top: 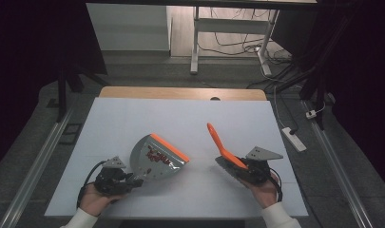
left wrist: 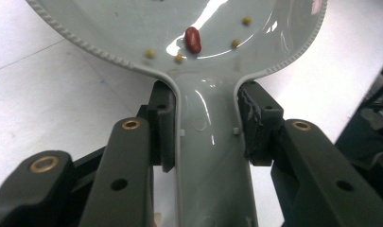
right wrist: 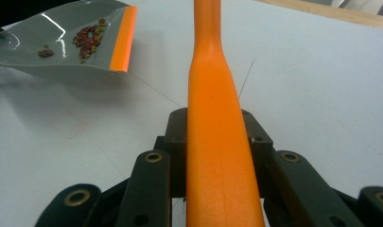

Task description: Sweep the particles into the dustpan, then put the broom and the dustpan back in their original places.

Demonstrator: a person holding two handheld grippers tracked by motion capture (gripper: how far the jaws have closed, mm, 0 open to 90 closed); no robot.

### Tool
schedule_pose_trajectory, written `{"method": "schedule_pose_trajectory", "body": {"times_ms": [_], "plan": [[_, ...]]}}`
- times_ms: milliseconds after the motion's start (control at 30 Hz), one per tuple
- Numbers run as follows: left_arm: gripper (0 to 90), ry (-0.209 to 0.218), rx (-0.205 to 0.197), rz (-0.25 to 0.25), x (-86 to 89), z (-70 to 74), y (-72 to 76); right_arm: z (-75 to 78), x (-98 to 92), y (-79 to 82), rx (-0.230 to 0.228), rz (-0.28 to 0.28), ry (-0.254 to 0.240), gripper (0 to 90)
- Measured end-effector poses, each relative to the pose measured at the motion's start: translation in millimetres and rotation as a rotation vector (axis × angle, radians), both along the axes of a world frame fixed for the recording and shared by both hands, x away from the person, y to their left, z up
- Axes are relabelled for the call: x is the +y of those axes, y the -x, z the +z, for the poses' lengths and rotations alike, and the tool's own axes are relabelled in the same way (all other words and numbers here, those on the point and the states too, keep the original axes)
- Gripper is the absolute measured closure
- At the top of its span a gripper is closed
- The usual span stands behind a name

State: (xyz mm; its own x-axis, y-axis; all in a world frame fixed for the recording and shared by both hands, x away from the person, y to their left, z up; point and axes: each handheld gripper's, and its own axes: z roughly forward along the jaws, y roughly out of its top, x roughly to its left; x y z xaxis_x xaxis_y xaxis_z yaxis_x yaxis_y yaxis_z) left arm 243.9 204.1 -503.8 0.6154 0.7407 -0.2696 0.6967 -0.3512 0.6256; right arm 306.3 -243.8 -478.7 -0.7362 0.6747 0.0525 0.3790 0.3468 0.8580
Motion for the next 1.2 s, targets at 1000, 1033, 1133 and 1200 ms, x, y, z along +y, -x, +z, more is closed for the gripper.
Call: {"method": "schedule_pose_trajectory", "body": {"times_ms": [1000, 1033, 1133, 1200], "plan": [[61.6, 0.037, 0.029, 0.246, 19.9, -8.6, 4.2, -2.4, -4.6, 1.7, 0.048, 0.021, -0.024, 70.4], [61.6, 0.037, 0.03, 0.254, 20.4, -8.9, 3.9, -2.7, -4.1, 1.8, 0.048, 0.02, -0.022, 70.4], [61.5, 0.041, 0.032, 0.273, 21.9, -10.0, 3.3, -3.4, -3.8, 1.6, 0.056, 0.01, -0.021, 70.4], [61.6, 0.038, 0.033, 0.289, 22.4, -10.5, 3.2, -3.6, -4.2, 1.7, 0.06, 0.007, -0.025, 70.4]]}}
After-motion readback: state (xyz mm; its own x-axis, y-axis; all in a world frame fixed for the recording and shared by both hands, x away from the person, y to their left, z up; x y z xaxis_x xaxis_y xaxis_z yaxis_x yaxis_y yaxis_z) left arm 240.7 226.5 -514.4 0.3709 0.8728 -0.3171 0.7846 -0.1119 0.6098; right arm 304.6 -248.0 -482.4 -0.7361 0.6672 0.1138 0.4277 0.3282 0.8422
